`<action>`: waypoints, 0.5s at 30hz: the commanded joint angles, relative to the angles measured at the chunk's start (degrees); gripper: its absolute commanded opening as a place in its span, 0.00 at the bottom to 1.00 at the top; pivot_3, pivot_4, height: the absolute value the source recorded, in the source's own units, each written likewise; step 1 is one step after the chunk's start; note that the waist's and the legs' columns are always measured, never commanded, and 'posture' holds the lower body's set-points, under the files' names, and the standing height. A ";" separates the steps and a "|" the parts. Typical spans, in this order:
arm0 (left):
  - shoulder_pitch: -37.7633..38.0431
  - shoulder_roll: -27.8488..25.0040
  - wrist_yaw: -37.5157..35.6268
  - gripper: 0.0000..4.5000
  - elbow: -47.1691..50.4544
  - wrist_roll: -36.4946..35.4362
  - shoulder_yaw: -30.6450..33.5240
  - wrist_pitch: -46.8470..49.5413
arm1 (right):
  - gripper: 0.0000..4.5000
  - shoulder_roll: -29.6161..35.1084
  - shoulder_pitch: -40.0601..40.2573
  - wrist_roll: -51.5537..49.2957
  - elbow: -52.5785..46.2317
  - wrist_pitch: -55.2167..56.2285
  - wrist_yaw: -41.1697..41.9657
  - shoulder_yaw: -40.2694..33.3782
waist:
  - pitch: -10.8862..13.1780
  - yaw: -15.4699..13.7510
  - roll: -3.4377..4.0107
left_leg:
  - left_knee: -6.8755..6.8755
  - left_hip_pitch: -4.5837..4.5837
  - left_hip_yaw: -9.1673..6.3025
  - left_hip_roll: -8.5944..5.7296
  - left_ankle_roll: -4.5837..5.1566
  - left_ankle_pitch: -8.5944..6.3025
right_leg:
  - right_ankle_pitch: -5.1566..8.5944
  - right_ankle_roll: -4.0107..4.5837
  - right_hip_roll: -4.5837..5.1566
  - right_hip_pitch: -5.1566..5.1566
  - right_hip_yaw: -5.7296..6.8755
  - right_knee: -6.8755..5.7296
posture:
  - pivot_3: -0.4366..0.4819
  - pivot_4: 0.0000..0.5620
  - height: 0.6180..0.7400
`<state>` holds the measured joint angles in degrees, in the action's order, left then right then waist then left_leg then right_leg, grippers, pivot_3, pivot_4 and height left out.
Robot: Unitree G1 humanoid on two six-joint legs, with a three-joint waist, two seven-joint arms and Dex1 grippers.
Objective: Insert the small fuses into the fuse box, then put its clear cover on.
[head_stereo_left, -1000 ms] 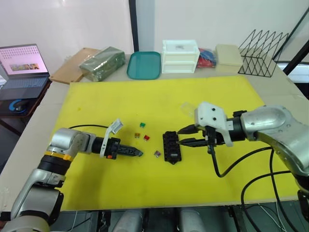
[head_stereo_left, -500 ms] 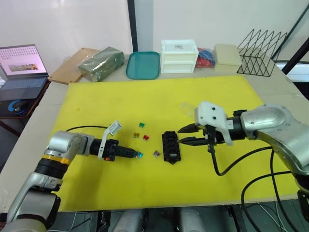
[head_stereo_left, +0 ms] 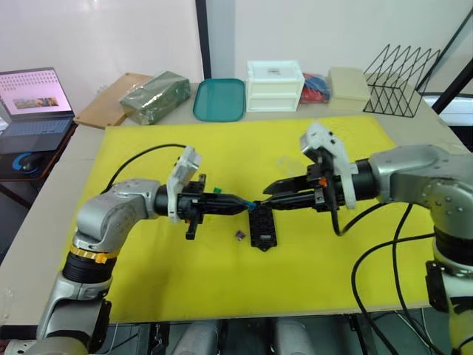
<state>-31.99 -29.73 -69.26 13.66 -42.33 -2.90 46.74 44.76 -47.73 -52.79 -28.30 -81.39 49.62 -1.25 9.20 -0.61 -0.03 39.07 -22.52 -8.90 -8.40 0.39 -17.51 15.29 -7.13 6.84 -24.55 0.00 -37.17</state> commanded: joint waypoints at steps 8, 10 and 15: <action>-2.02 -0.17 0.55 0.01 0.73 -0.37 -0.20 -3.24 | 0.32 -0.58 -1.94 -5.82 -0.05 -2.36 -3.84 -2.34 | 0.00 -0.07 0.00 | 0.03 0.00 0.00 -0.01 0.00 0.00 | 0.00 0.00 0.00 0.01 0.00 -0.01 | 0.48 0.27 1.00; -2.12 -0.19 0.60 0.01 0.50 -0.34 -0.37 -3.58 | 0.32 -0.66 -1.82 -6.34 -0.09 -2.30 -4.51 -2.16 | 0.00 -0.09 0.00 | 0.03 0.00 0.00 -0.01 0.00 0.00 | 0.00 0.00 0.00 0.01 0.00 -0.01 | 0.48 0.27 1.00; -1.83 -0.48 0.40 0.01 0.49 0.04 -0.96 -4.24 | 0.32 -0.92 -1.79 -7.49 0.09 -1.95 -5.90 -2.07 | 0.00 -0.09 0.00 | 0.03 0.00 0.00 -0.01 0.00 0.00 | 0.00 0.00 0.00 0.01 0.00 0.00 | 0.48 0.27 1.00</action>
<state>-33.43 -29.77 -68.58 13.56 -42.26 -3.79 43.44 43.97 -48.28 -59.20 -27.69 -83.90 44.13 -1.58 9.20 -0.70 -0.03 39.10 -22.52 -8.90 -8.41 0.39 -17.51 15.29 -7.13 6.84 -24.54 0.00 -37.18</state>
